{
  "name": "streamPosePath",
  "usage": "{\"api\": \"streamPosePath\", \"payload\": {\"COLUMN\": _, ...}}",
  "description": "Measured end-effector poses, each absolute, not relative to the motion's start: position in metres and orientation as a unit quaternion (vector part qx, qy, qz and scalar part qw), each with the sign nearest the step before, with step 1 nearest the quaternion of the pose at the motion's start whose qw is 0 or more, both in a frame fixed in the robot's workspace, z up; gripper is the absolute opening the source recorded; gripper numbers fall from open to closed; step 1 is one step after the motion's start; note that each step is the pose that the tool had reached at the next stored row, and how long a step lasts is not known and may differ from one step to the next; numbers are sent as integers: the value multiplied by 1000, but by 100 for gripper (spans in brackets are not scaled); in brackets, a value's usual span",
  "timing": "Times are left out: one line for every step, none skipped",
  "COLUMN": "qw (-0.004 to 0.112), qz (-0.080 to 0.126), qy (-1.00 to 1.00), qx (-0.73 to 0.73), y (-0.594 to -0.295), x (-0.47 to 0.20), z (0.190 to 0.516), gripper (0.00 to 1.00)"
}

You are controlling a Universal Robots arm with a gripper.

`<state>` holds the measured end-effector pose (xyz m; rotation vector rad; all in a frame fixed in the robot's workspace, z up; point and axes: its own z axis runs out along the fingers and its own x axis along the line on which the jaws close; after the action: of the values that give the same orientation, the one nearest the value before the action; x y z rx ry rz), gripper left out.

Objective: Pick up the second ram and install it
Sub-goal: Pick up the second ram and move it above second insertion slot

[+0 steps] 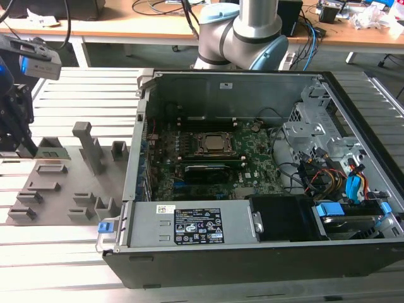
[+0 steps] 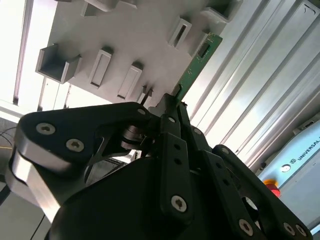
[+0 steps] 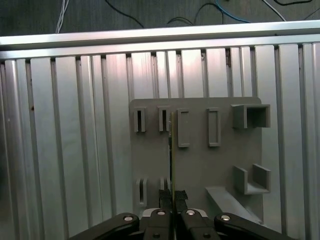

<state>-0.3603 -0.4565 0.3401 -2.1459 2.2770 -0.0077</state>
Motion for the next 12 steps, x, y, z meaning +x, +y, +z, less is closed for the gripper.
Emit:
{"api": "streamPosePath", "payload": {"qw": 6, "qz": -2, "qy": 728, "qx": -686, "y": -456, "x": -360, "z": 342, "gripper": 14}}
{"api": "streamPosePath", "payload": {"qw": 6, "qz": -2, "qy": 728, "qx": -686, "y": -456, "x": -360, "z": 343, "gripper": 14}}
{"api": "streamPosePath", "payload": {"qw": 6, "qz": -2, "qy": 728, "qx": -686, "y": -456, "x": -360, "z": 345, "gripper": 14}}
{"api": "streamPosePath", "payload": {"qw": 6, "qz": -2, "qy": 728, "qx": -686, "y": -456, "x": -360, "z": 347, "gripper": 14}}
{"api": "streamPosePath", "payload": {"qw": 6, "qz": -2, "qy": 728, "qx": -686, "y": -456, "x": -360, "z": 350, "gripper": 14}}
{"api": "streamPosePath", "payload": {"qw": 6, "qz": -2, "qy": 728, "qx": -686, "y": -456, "x": -360, "z": 351, "gripper": 14}}
{"api": "streamPosePath", "payload": {"qw": 6, "qz": -2, "qy": 728, "qx": -686, "y": -456, "x": -360, "z": 353, "gripper": 14}}
{"api": "streamPosePath", "payload": {"qw": 6, "qz": -2, "qy": 728, "qx": -686, "y": -456, "x": -360, "z": 355, "gripper": 14}}
{"api": "streamPosePath", "payload": {"qw": 6, "qz": -2, "qy": 728, "qx": -686, "y": -456, "x": -360, "z": 357, "gripper": 14}}
{"api": "streamPosePath", "payload": {"qw": 6, "qz": -2, "qy": 728, "qx": -686, "y": -456, "x": -360, "z": 361, "gripper": 14}}
{"api": "streamPosePath", "payload": {"qw": 6, "qz": -2, "qy": 728, "qx": -686, "y": -456, "x": -360, "z": 362, "gripper": 14}}
{"api": "streamPosePath", "payload": {"qw": 6, "qz": -2, "qy": 728, "qx": -686, "y": -456, "x": -360, "z": 364, "gripper": 14}}
